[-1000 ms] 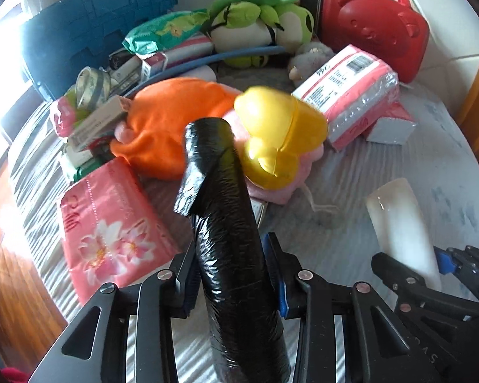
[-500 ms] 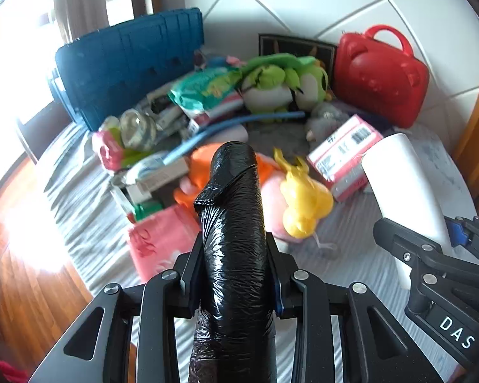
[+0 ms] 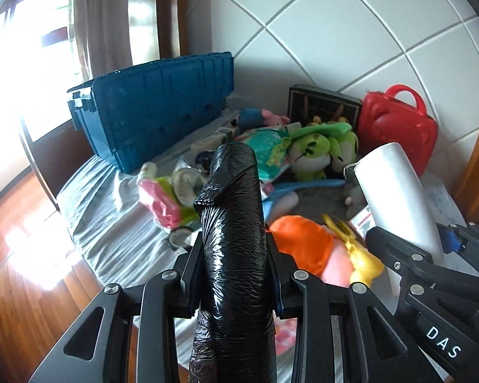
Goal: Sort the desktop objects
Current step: 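Carry the black cylinder in the left gripper while the right carries the white roll to the crate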
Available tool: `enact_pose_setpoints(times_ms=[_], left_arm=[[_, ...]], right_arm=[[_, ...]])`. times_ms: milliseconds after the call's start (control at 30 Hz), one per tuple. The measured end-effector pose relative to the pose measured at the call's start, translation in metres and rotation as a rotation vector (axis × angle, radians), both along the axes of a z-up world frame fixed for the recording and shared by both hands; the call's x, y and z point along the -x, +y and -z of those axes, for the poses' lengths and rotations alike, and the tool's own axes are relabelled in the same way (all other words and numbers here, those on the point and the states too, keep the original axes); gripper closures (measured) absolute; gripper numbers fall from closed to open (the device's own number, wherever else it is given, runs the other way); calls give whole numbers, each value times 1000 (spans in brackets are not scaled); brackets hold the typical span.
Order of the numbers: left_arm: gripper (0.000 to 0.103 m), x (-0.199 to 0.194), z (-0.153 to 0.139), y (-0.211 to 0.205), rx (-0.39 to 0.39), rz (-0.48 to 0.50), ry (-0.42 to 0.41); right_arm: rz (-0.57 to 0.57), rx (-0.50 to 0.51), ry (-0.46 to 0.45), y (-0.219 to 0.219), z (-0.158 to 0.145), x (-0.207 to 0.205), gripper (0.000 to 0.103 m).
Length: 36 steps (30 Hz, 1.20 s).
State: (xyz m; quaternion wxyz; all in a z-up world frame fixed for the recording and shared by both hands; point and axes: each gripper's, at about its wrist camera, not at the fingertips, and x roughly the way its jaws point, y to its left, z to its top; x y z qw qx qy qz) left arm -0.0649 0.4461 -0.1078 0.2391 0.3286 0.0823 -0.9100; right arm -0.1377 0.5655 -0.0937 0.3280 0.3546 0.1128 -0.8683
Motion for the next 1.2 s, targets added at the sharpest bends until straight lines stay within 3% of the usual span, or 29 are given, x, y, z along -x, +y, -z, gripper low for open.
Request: enact_pose_setpoints(times_ms=[367,533,967,1200], left_arm=[[71,-38,-35,-145,46,49,36],[71,-38,-46,-196,17,32,65],[71,22,-94,-325,130,-85,130],[71,48,-118,-412,148,-148,182]], right_arm=[[49,23,56,-141,-32,-36,57],[12,5,74,-194,-42,-37,57],[-102,116,161,-336,-89,26,57],[-169,159,204,-426,-116,59,57]])
